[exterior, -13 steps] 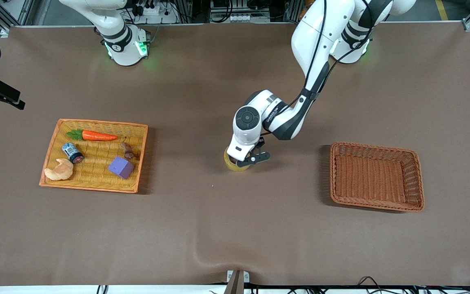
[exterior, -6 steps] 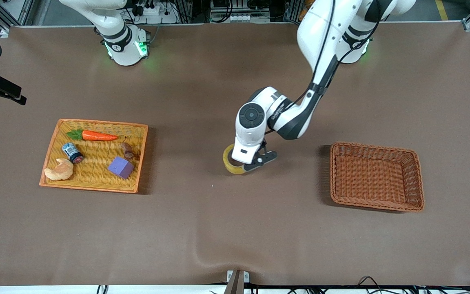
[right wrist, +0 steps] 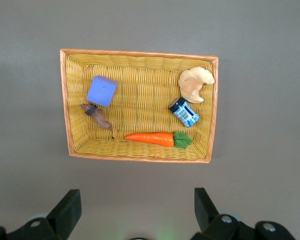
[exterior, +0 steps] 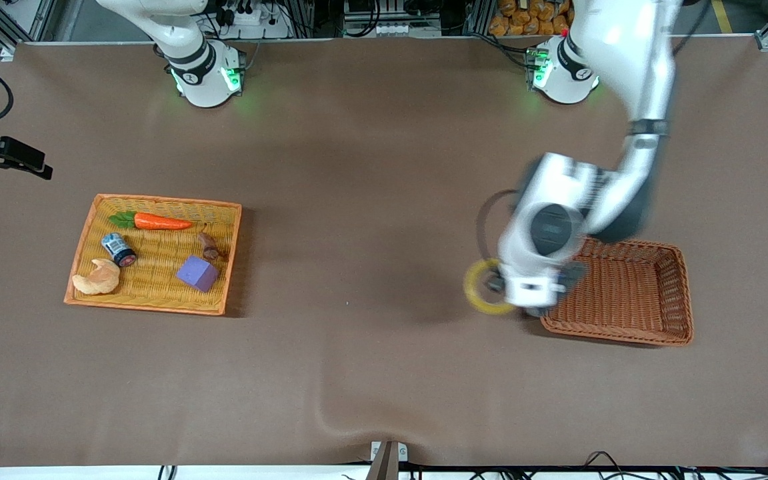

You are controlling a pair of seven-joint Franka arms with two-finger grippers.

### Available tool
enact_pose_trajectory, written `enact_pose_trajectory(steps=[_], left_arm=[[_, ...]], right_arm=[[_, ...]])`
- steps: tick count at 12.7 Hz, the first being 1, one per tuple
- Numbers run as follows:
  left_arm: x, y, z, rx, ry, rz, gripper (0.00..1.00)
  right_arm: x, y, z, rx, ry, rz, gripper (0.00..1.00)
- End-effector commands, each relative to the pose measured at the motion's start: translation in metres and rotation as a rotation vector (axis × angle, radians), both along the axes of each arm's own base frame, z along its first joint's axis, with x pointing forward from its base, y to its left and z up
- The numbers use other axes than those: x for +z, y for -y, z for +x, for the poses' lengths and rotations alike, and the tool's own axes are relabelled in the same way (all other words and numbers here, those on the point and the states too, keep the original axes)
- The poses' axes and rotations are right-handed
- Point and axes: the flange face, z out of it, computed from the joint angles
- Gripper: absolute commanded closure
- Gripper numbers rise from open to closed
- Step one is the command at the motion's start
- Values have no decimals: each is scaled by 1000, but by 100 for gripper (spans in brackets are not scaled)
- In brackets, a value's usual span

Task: Transfer tape with both arms
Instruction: 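Carry the tape roll with the left gripper over the brown basket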

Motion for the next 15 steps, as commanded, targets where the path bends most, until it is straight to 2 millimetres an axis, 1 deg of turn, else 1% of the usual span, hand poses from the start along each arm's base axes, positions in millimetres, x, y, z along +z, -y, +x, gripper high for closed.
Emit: enact_pose_trajectory(steps=[1, 2, 3, 4, 5, 6, 8, 9, 10, 11, 12, 13, 14, 15], left_arm=[[7, -97, 15, 100, -15, 7, 100], [7, -130, 21, 143, -14, 6, 100], [10, -158, 25, 179, -6, 5, 100], [9, -174, 27, 203, -7, 2, 100], [4, -187, 26, 217, -17, 2, 100], [-5, -190, 21, 214, -40, 5, 100], [-15, -199, 13, 232, -59, 0, 100], [-18, -217, 6, 259, -35, -13, 100], [-24, -227, -9, 250, 6, -25, 100], [-33, -229, -25, 188, 23, -37, 100], [-38, -230, -31, 168, 27, -40, 100], [-41, -229, -33, 160, 21, -40, 100], [-46, -228, -36, 153, 10, -38, 90], [-54, -229, -41, 141, -9, -35, 56]], right_arm=[[-2, -1, 4, -16, -16, -13, 0], [-2, 0, 3, -7, -16, -13, 0], [-2, 0, 3, -5, -17, -17, 0], [-5, -1, 5, -3, -22, -22, 0], [-11, -1, 8, -3, -32, -23, 0], [-12, -1, 9, -2, -32, -20, 0], [-16, -2, 11, -3, -40, -18, 0], [-16, -2, 11, -8, -40, -20, 0], [-18, -1, 11, -9, -40, -20, 0], [-17, 2, 13, -14, -31, -21, 0], [-15, 3, 14, -15, -14, -24, 0], [-13, 4, 15, -17, 3, -26, 0], [-7, 6, 16, -20, 16, -29, 0], [3, 6, 17, -20, 40, -31, 0]])
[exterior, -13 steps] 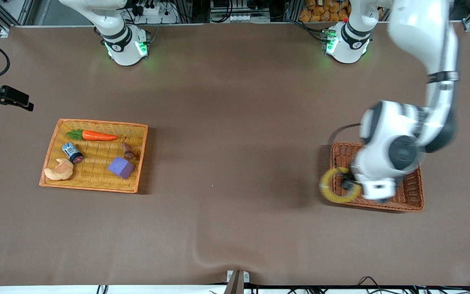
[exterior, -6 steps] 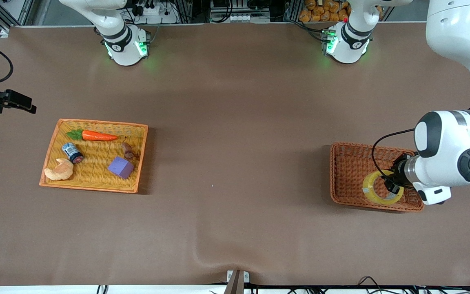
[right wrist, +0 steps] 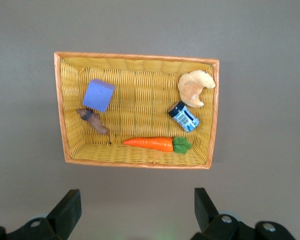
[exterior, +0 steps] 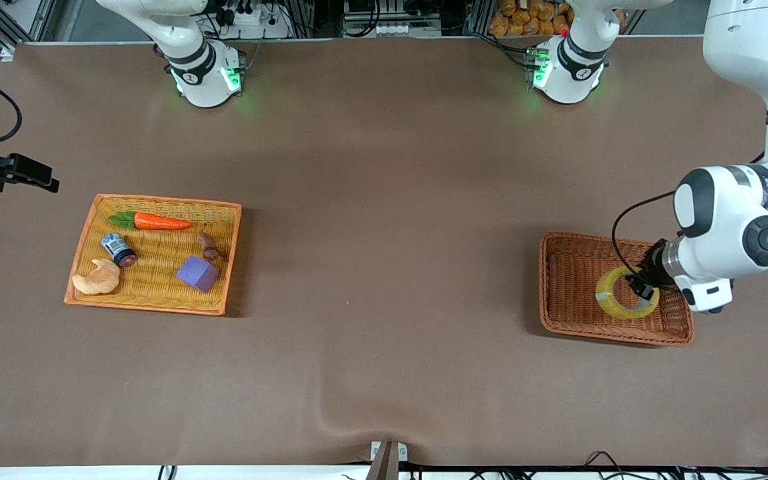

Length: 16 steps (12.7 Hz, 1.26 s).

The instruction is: Transfer tape with both arms

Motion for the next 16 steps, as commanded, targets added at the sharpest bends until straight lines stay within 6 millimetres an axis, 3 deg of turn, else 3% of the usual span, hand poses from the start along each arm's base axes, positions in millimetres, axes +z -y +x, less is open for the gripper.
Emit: enact_pose_trajectory(steps=[1, 3, 6, 9, 12, 14, 16], left_arm=[[4, 8, -17, -56, 4, -4, 1], [19, 7, -15, -87, 29, -8, 0], [80, 2, -20, -282, 100, -31, 0], [153, 44, -34, -462, 136, -51, 0], [232, 78, -67, -657, 179, -47, 0], [269, 76, -91, -867, 176, -42, 0], [294, 70, -101, -1048, 158, -45, 0]], right_arm=[[25, 3, 3, -18, 49, -25, 0], [28, 1, 4, -13, 58, -29, 0], [28, 10, 4, -34, 72, -13, 0], [29, 9, 5, -29, 78, -26, 0], [18, 4, 3, -21, 40, -22, 0], [19, 9, 3, -32, 42, -19, 0], [20, 10, 3, -28, 47, -24, 0]])
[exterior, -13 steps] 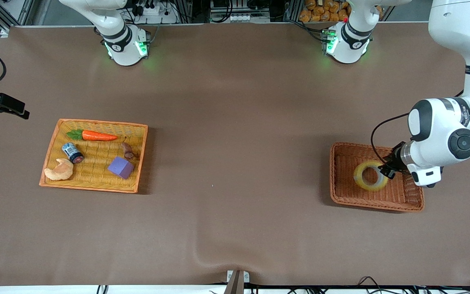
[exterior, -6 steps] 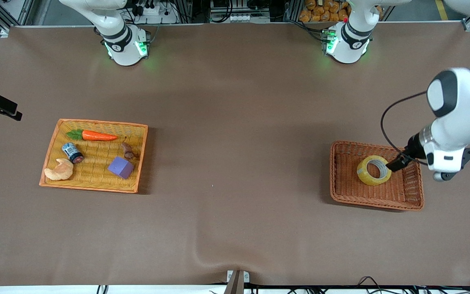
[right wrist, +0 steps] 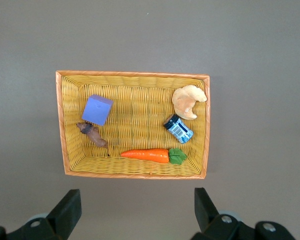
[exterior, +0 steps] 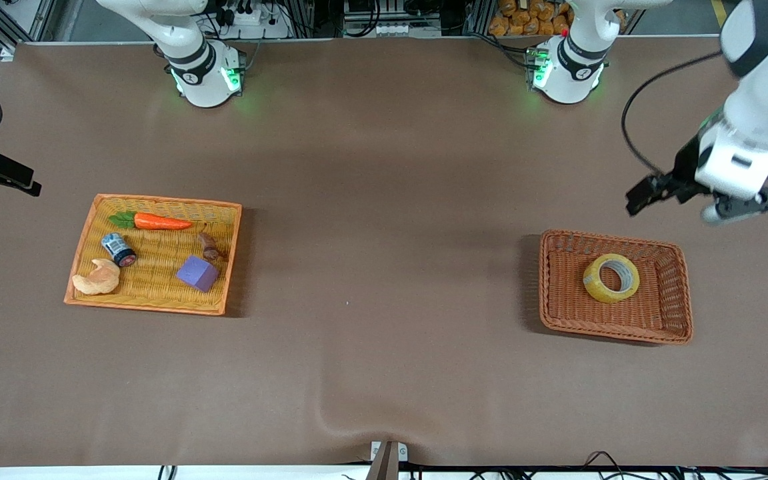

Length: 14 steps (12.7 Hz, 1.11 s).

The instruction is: Transfer tape with both arms

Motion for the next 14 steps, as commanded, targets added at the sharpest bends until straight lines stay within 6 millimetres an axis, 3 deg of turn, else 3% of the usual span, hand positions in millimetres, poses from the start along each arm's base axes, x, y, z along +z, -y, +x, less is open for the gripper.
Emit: enact_pose_trajectory(steps=[1, 4, 8, 10, 14], left_arm=[[29, -8, -9, -189, -16, 31, 0], [54, -6, -9, -229, -10, 36, 0], [79, 2, 5, -235, -16, 17, 0], [73, 10, 27, -236, -38, -15, 0], [77, 7, 15, -220, -49, -33, 0]], right_arm=[[6, 4, 1, -18, 20, -20, 0], [5, 2, 2, -7, 28, -21, 0], [5, -1, 2, -3, 25, -19, 0], [5, 1, 2, -4, 25, -19, 0], [5, -3, 2, -4, 24, -19, 0]])
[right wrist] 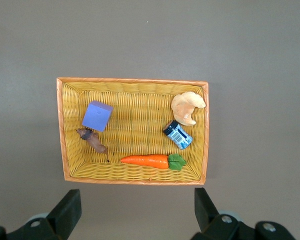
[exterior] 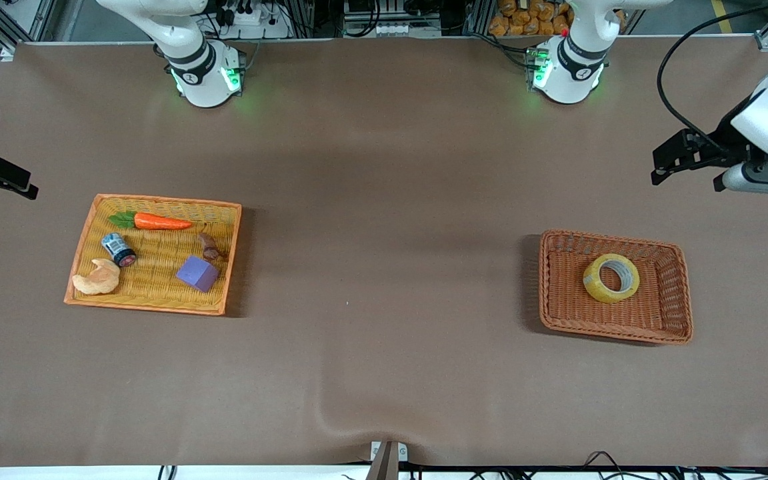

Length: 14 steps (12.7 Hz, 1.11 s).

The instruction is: Transfer tape with both arms

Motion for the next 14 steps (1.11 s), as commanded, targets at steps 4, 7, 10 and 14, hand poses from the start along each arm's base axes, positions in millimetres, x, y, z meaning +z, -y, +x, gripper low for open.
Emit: enact_pose_trajectory(steps=[4, 7, 10, 14], left_arm=[[5, -3, -34, 19, 17, -4, 0], [3, -2, -36, 49, 19, -4, 0], [3, -2, -36, 49, 18, 0, 0], [2, -5, -38, 28, 0, 10, 0]], right_arm=[[4, 0, 0, -12, 3, -16, 0], [4, 0, 0, -10, 1, -15, 0], [4, -1, 0, -12, 3, -14, 0], [4, 2, 0, -20, 9, -3, 0]])
